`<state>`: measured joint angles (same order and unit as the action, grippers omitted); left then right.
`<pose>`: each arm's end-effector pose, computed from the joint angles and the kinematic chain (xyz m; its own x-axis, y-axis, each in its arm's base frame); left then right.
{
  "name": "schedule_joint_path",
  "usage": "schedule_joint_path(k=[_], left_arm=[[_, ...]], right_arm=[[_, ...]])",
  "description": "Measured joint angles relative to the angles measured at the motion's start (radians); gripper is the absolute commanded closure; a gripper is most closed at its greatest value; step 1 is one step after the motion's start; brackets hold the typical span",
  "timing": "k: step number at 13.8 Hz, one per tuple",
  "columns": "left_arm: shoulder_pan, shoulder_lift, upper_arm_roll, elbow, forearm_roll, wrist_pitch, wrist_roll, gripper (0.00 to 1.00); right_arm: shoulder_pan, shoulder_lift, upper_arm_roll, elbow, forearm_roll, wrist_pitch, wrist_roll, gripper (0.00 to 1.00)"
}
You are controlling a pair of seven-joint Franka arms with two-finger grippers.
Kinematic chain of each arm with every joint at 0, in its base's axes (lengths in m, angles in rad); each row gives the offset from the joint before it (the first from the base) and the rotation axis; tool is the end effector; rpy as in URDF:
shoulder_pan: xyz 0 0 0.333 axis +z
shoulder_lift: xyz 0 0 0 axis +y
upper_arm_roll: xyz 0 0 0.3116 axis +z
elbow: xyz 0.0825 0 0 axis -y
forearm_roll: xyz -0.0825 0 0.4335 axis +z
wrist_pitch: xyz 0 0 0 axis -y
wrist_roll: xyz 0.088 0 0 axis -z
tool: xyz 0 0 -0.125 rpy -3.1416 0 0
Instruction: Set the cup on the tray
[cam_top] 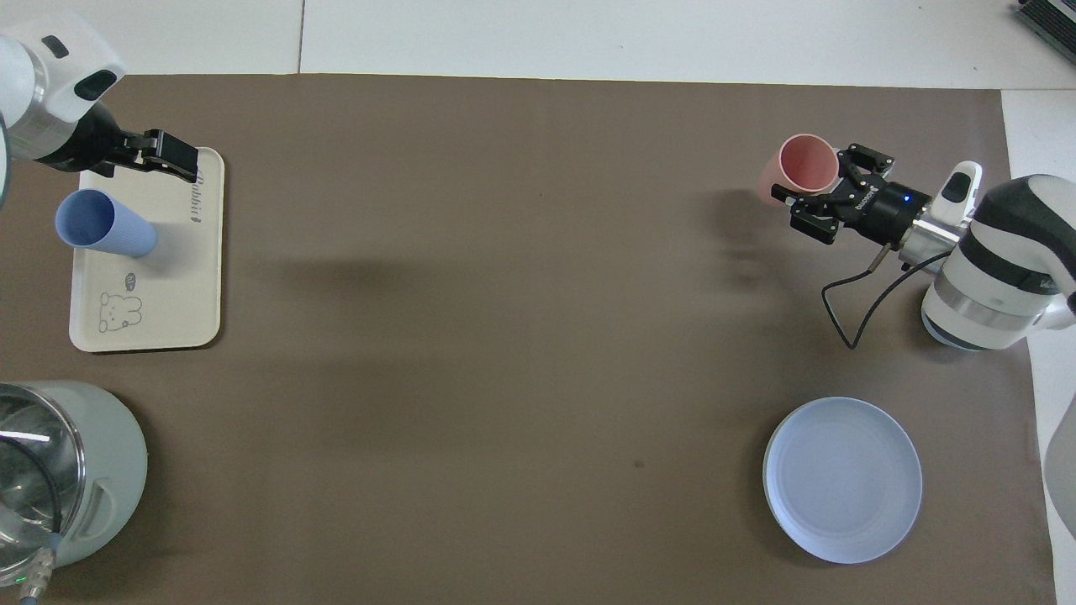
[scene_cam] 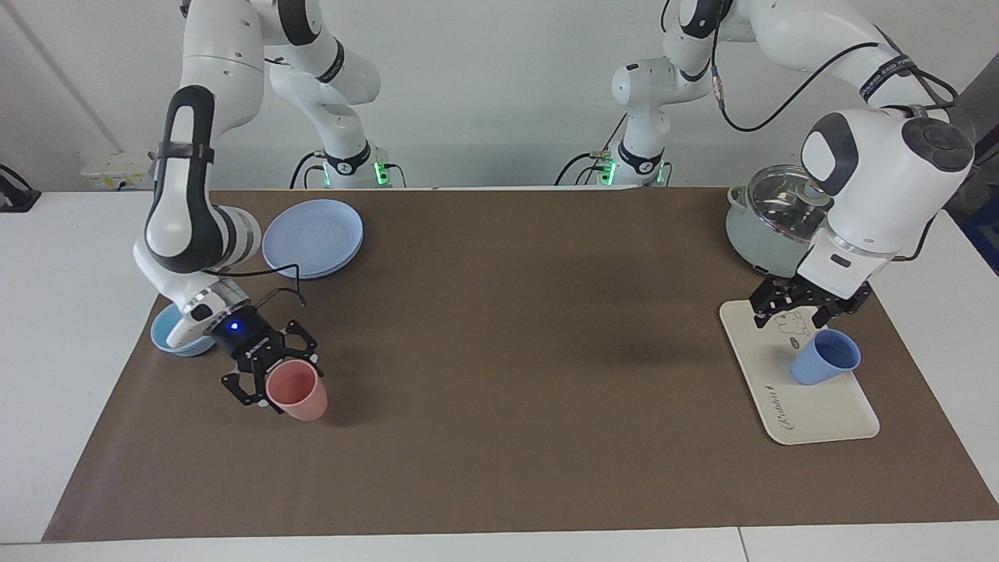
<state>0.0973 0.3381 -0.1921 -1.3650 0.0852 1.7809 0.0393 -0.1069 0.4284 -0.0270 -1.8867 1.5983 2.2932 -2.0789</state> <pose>0.7174 -0.0404 0.5100 0.9874 -0.1352 0.0828 -0.1336 -0.9907 -0.0244 0.6879 -0.0560 0.2489 0.3665 0.2618 0.8928 0.7163 -0.6918 -0.0912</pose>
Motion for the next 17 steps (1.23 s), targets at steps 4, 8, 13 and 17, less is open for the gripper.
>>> schedule_joint_path(k=[4, 8, 13, 17], left_arm=[[-0.002, -0.148, -0.002, -0.04, 0.0, -0.103, 0.007, 0.0], [-0.002, -0.265, -0.002, -0.166, 0.0, -0.121, 0.008, 0.0], [-0.002, -0.275, -0.004, -0.188, -0.004, -0.122, 0.008, 0.0], [-0.002, -0.276, -0.007, -0.179, -0.071, -0.122, 0.005, 0.0]], right_arm=[[-0.01, 0.015, 0.0, -0.021, 0.009, -0.002, -0.065, 0.74], [-0.011, 0.014, 0.0, -0.061, 0.011, 0.007, -0.122, 0.0], [-0.012, 0.004, 0.0, -0.061, 0.012, 0.006, -0.125, 0.0], [-0.007, -0.108, 0.001, -0.063, 0.01, 0.033, -0.028, 0.0]])
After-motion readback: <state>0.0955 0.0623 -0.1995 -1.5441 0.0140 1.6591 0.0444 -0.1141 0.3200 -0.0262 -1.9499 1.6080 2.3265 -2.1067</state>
